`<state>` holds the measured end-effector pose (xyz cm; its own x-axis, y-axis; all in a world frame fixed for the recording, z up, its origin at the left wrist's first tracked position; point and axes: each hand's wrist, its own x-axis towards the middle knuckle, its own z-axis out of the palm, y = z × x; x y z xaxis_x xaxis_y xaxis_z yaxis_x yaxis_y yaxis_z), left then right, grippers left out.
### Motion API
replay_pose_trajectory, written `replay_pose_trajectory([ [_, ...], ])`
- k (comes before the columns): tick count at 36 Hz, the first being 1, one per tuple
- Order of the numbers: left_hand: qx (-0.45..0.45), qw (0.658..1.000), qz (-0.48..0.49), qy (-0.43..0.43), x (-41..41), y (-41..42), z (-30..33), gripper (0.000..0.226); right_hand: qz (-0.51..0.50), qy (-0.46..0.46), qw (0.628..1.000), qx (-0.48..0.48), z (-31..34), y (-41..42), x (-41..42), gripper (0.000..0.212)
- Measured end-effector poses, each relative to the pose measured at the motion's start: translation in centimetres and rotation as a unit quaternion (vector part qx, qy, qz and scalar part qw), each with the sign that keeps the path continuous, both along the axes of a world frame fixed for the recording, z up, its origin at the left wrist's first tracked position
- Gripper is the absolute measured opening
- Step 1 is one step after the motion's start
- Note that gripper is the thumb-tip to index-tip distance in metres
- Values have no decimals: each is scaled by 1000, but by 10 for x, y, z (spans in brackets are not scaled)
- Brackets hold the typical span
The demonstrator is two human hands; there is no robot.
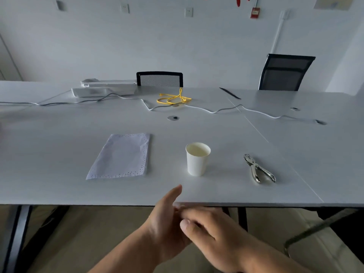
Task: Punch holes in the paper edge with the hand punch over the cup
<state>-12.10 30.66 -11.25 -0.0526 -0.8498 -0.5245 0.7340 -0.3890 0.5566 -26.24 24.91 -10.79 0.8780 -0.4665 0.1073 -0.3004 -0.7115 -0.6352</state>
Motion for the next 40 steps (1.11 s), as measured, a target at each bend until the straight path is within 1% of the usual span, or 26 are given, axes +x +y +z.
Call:
replay_pose_trajectory([
  [1,-1,1000,7,10,1,1,0,81,0,-19,999,30,6,-4,1,38],
  [3,3,999,27,18,3,2,1,81,-59,-79,991,89,20,-24,3,44],
  [4,6,999,43,18,4,4,4,81,-97,-114,980,130,25,-37,5,42],
  [7,2,996,81,20,11,3,14,80,-194,-204,928,244,32,-84,10,35],
  [9,-11,994,108,24,18,-1,23,79,-247,-226,892,305,26,-111,10,37],
  [10,-21,992,120,24,21,-3,28,79,-267,-229,879,321,21,-121,9,38],
  [13,-51,988,145,14,33,-15,43,78,-299,-244,860,334,4,-132,7,35],
  [17,-89,982,162,-27,44,-39,74,74,-297,-258,861,323,-2,-133,9,33],
  [18,-96,981,162,-43,45,-47,82,73,-295,-267,856,330,-2,-133,8,33],
  [20,-112,976,165,-86,45,-64,96,71,-294,-282,847,340,-2,-134,5,34],
  [23,-138,966,156,-155,43,-90,110,68,-290,-287,845,346,-3,-134,3,32],
  [25,-147,951,137,-233,39,-104,117,65,-285,-287,847,346,-4,-135,3,30],
  [27,-154,923,107,-336,35,-113,120,60,-281,-295,844,348,-5,-135,3,30],
  [29,-158,876,60,-452,31,-119,117,57,-275,-301,844,348,-5,-135,3,30],
  [32,-158,774,-26,-612,32,-124,104,76,-270,-312,842,348,-7,-135,2,31],
  [33,-160,742,-60,-649,30,-121,103,76,-267,-317,841,347,-8,-136,2,31],
  [35,-160,693,-121,-692,26,-116,98,62,-266,-321,841,345,-10,-136,2,32],
  [36,-164,680,-136,-701,27,-116,95,61,-265,-323,842,341,-11,-137,1,33],
  [37,-169,673,-130,-709,28,-116,92,63,-264,-325,841,341,-13,-138,1,33],
  [40,-203,666,-115,-709,32,-114,91,59,-257,-314,853,327,-13,-139,3,33],
])
